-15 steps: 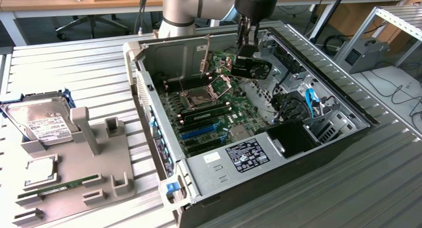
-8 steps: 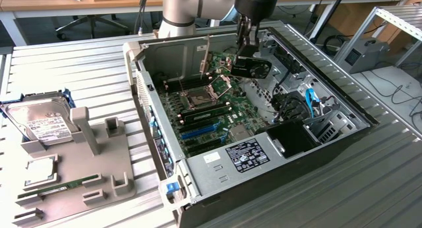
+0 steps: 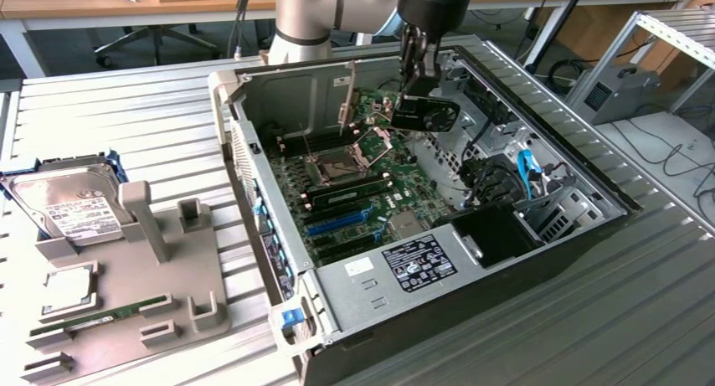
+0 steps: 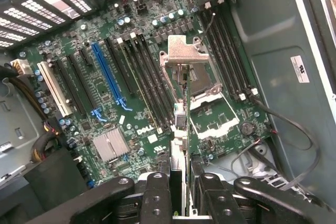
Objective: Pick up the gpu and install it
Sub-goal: 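Insert the gpu into the slot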
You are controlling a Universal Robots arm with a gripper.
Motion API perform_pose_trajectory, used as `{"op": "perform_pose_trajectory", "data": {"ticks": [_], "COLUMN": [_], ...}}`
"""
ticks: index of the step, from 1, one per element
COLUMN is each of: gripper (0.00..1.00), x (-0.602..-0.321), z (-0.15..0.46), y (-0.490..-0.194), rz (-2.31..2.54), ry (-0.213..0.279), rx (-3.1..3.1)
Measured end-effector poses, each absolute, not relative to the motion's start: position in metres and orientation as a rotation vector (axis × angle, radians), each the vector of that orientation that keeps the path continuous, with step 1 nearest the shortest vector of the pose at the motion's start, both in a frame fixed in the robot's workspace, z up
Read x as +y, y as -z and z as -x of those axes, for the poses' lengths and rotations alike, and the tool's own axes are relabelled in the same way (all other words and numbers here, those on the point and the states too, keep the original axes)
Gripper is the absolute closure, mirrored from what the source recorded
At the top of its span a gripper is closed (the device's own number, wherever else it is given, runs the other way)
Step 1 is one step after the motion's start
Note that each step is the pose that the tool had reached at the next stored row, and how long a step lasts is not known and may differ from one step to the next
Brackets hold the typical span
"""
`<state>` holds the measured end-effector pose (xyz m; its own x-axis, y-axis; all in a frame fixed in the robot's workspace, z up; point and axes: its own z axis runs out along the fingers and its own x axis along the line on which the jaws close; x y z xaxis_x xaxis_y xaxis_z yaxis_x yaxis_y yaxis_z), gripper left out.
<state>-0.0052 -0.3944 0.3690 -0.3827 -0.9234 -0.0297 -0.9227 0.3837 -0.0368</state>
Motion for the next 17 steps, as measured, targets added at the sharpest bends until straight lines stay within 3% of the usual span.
{"op": "perform_pose_trajectory", "data": {"ticks": [17], "gripper": [0.74], "x": [-0.3944], "z": [0.0047], "y": [-0.3690], "rz": [1.805], "ry": [0.019], "rx": [2.515]}}
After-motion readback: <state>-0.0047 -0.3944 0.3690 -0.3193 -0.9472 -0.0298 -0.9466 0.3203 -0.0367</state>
